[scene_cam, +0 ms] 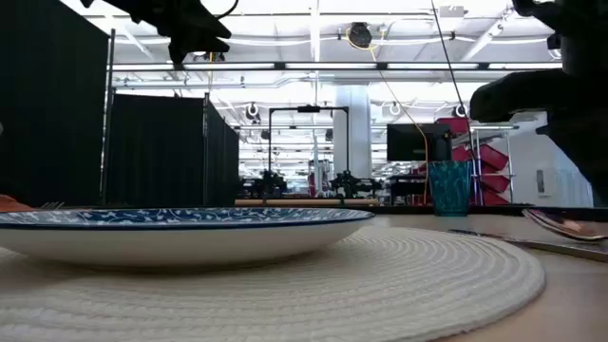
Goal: Set table place
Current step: Put the blue spoon on the right side of the blue table knife
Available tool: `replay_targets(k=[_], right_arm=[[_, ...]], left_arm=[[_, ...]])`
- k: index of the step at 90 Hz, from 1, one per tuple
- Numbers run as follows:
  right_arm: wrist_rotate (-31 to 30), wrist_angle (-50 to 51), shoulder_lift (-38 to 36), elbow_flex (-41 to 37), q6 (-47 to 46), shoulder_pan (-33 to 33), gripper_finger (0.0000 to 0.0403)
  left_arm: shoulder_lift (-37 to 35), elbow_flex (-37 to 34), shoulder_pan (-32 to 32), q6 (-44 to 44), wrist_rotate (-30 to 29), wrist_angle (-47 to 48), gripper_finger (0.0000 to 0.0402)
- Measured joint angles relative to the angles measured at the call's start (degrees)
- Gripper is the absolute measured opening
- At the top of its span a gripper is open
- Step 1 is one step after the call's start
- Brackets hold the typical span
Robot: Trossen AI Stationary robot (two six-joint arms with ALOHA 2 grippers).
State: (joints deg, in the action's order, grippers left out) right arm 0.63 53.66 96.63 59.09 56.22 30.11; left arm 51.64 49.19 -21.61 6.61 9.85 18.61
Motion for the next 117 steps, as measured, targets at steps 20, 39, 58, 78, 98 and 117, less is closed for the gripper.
replay_targets(k=[20,39,58,78,98,117], right_arm=[[-4.01,-0.57,-0.95,2.94,-16.47,-0.32,0.0072],[-4.92,-0.44,-4.63,7.44,-39.87,-4.15,0.0073],[9.45,-8.29,-5.58,3.14,-67.08,-5.32,0.0061],[5.08,-14.2,-5.56,-1.88,-89.42,0.07,0.0006],[-0.57,-13.84,-5.54,-1.97,-108.76,2.03,0.0004],[-0.86,-13.06,-4.49,-1.97,-117.69,2.25,0.0029]], left_arm=[[0.0,0.0,-0.02,0.44,0.94,-0.04,0.0134],[0.0,0.0,-0.02,0.44,1.81,-0.22,0.0134],[0.0,0.0,0.0,2.01,4.37,-0.13,0.0134],[0.0,0.0,0.0,1.63,5.04,-0.11,0.0134],[0.0,0.0,0.0,1.98,7.3,-0.09,0.0134],[0.0,0.0,0.87,2.0,7.94,-0.09,0.0134]])
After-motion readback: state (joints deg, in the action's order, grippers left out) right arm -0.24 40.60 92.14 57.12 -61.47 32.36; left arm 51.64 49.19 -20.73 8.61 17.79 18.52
